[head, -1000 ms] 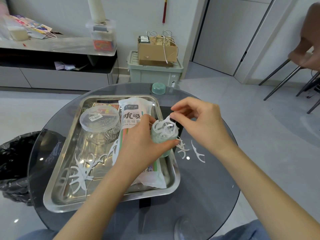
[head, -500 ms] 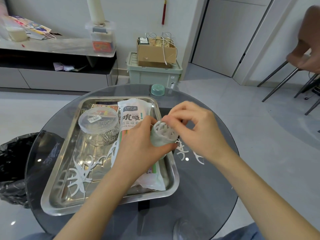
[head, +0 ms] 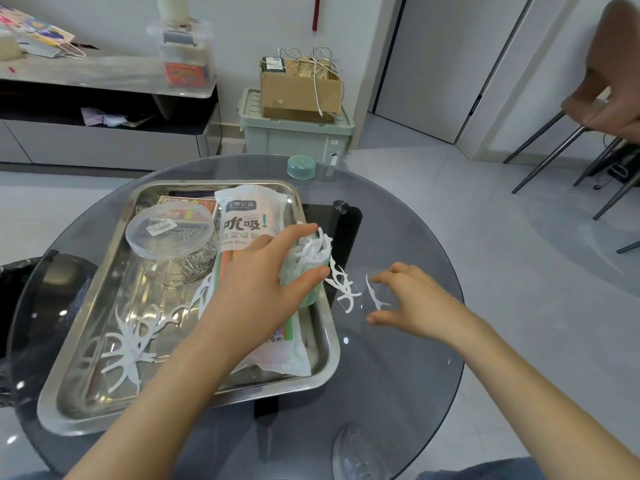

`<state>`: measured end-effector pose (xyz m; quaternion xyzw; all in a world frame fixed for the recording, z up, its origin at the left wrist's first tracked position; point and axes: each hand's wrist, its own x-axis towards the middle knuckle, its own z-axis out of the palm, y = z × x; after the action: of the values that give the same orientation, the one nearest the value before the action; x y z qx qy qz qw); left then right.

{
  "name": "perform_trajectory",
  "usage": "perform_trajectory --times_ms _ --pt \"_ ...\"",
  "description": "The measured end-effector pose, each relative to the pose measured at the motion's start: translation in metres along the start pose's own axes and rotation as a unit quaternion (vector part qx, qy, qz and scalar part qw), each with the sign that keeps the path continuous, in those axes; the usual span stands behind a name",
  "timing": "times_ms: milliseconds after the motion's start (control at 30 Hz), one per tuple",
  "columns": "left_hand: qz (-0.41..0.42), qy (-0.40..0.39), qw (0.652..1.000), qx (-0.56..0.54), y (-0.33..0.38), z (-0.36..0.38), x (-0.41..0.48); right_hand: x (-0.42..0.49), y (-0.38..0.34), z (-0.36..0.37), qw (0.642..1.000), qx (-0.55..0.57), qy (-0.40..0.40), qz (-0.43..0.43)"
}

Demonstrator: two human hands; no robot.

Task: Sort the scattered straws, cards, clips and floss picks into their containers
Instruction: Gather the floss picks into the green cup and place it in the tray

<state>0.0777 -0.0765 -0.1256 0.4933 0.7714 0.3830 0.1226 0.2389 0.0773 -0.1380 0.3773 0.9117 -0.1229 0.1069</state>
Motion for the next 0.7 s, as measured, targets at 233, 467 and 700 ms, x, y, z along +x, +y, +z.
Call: perform_trajectory --times_ms 233,467,700 --pt "0.006 0.017 1.000 -0.006 -0.003 0.004 0.000 0.005 -0.014 0.012 0.992 -0.095 0.069 -0.044" --pt "0.015 0.031 0.999 -0.021 -0.003 0.003 -0.001 0.011 0.000 0.008 0.996 -0.036 0.075 -0.024" --pt "0.018 0.022 0.999 -0.024 -0.008 0.006 -0.001 0.006 0.006 0.011 0.986 -0.092 0.112 -0.084"
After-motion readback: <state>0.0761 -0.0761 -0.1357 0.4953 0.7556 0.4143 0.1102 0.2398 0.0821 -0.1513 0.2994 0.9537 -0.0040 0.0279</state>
